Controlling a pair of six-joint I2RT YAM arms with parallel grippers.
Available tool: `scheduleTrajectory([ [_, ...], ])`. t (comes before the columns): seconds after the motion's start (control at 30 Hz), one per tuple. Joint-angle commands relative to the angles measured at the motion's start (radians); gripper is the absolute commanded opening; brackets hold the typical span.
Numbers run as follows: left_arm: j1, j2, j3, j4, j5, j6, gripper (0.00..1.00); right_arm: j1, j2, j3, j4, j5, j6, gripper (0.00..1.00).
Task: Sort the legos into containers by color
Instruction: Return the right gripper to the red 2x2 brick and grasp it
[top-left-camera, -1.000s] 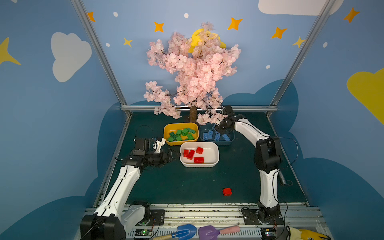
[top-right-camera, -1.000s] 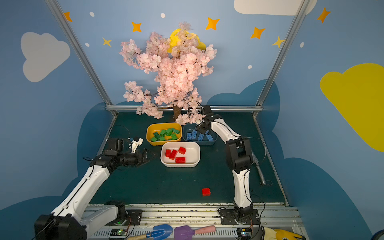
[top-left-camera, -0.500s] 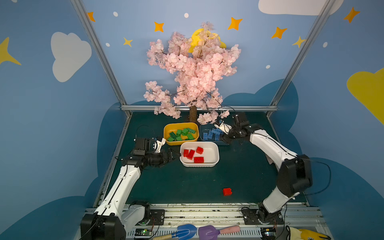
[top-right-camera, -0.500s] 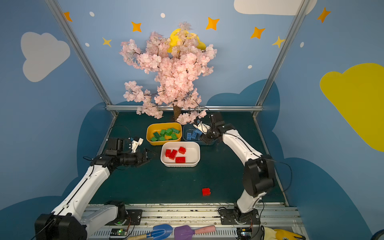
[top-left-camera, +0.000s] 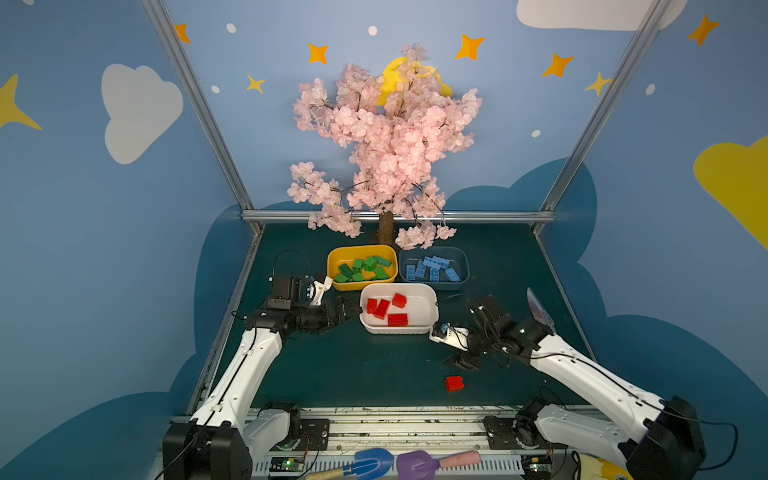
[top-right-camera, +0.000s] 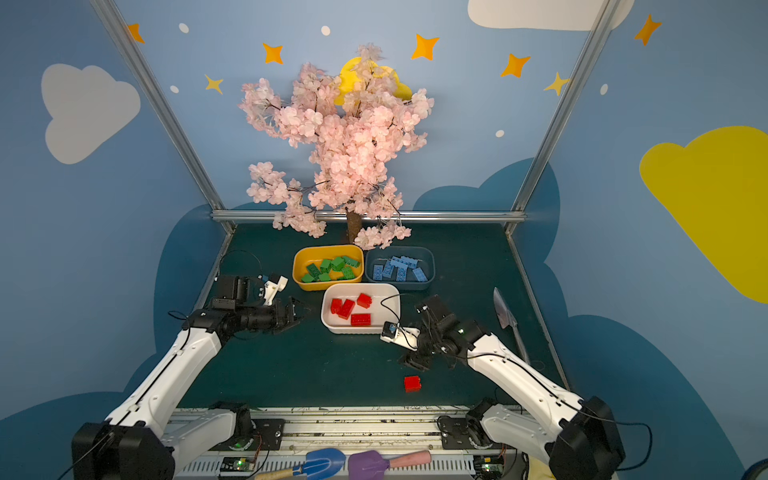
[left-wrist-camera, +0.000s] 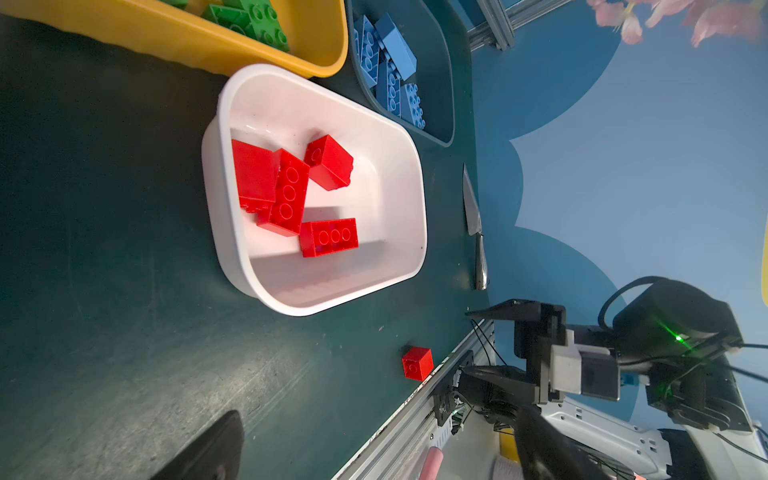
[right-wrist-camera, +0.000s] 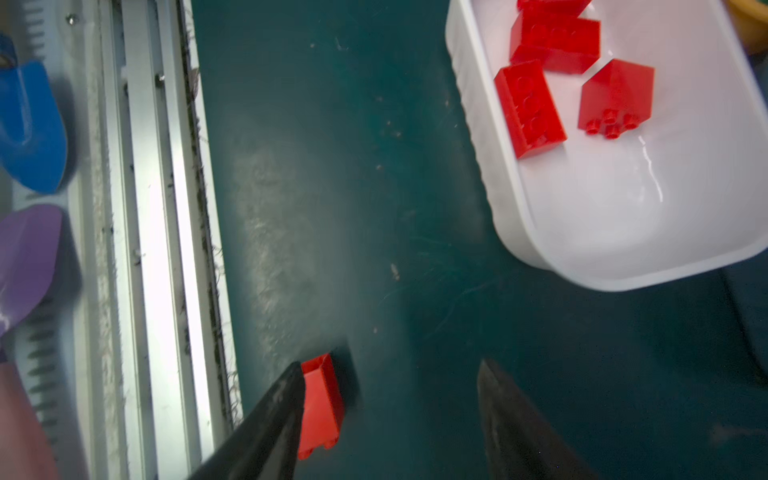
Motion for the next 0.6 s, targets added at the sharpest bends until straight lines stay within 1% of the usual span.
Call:
scheduleTrajectory([
  [0.0, -0.002, -0.005, -0.010, 0.021, 0.017, 0.005, 1.00, 0.029, -0.009, -0.047, -0.124, 0.048, -0.074, 0.66],
  [0.07, -0.001, -0.003, -0.012, 0.028, 0.017, 0.000, 1.00, 0.049, 0.008, -0.060, -0.135, 0.044, -0.084, 0.67],
  [0.17, -0.002, -0.004, -0.007, 0.017, 0.014, 0.009, 1.00, 0.079, 0.050, -0.088, -0.096, 0.044, -0.066, 0.68],
  [0.27, -0.002, -0.009, -0.005, 0.003, 0.011, 0.018, 0.99, 0.107, 0.109, -0.094, -0.063, 0.068, -0.066, 0.68],
  [0.37, -0.001, -0.016, -0.008, -0.004, 0.005, 0.020, 1.00, 0.135, 0.156, -0.094, -0.065, 0.085, -0.068, 0.68],
  [0.5, -0.001, -0.025, -0.008, -0.020, -0.006, 0.034, 0.99, 0.152, 0.173, -0.117, -0.061, 0.127, -0.061, 0.63],
  [0.57, -0.001, -0.023, -0.010, -0.026, -0.010, 0.041, 1.00, 0.153, 0.180, -0.116, -0.059, 0.160, -0.056, 0.54],
])
